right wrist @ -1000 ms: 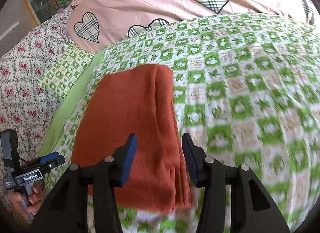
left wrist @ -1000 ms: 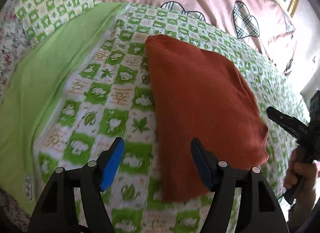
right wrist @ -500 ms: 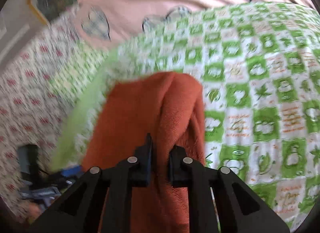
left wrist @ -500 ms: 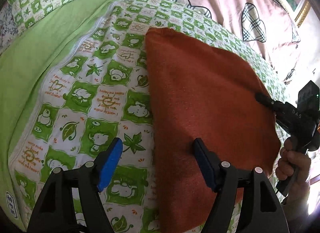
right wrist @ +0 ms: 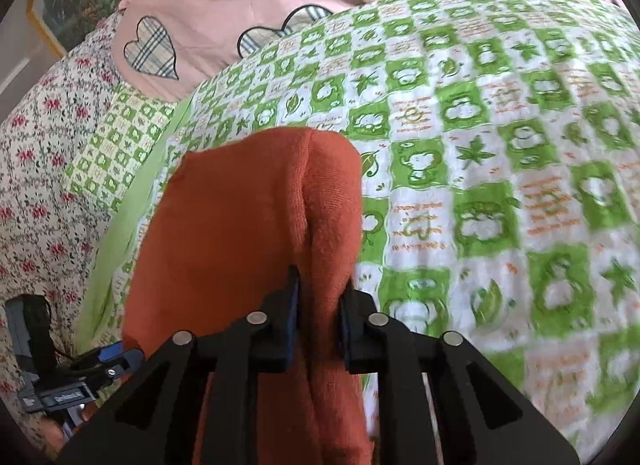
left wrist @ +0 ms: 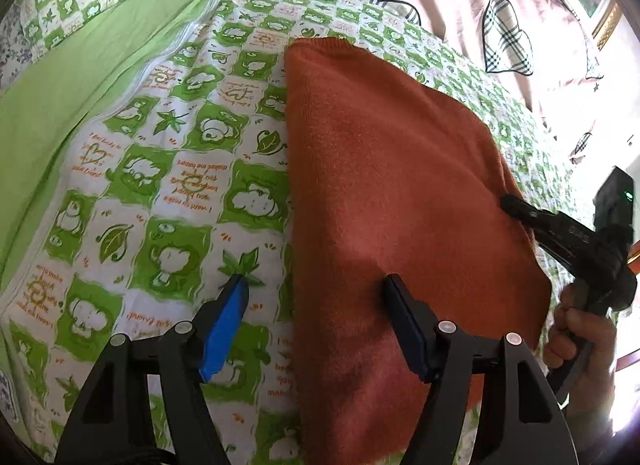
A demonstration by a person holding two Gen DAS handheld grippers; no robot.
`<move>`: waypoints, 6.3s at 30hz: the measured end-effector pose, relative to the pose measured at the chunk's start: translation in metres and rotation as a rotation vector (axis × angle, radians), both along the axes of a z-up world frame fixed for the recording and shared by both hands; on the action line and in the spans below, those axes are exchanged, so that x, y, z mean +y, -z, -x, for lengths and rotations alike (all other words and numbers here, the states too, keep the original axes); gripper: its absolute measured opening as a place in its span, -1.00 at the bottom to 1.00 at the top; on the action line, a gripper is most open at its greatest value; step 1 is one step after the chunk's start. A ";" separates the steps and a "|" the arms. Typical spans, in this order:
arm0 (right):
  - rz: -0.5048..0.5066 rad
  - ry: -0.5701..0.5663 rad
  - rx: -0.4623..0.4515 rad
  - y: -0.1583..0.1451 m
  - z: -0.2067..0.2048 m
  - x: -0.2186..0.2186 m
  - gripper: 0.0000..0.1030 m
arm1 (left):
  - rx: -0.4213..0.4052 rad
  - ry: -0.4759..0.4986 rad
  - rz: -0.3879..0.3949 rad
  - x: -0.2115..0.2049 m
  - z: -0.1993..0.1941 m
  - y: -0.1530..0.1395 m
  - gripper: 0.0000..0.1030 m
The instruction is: Fold small clothes
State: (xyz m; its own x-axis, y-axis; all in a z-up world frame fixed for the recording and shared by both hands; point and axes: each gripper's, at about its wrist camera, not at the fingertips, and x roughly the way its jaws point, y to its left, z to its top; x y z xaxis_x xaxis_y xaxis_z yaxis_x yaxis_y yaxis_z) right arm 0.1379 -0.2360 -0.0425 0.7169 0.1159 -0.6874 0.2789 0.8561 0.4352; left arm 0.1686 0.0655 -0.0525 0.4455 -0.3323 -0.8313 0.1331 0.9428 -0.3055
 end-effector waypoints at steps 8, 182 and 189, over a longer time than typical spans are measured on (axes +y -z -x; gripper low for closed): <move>0.053 -0.139 -0.030 -0.015 0.074 0.064 -0.57 | -0.047 0.057 -0.032 0.008 0.042 -0.012 0.31; 0.210 -0.180 0.033 -0.031 0.070 0.115 0.86 | -0.220 0.061 -0.307 -0.022 0.079 -0.043 0.94; 0.209 -0.182 0.033 -0.030 0.069 0.114 0.86 | -0.223 0.066 -0.309 -0.023 0.079 -0.044 0.94</move>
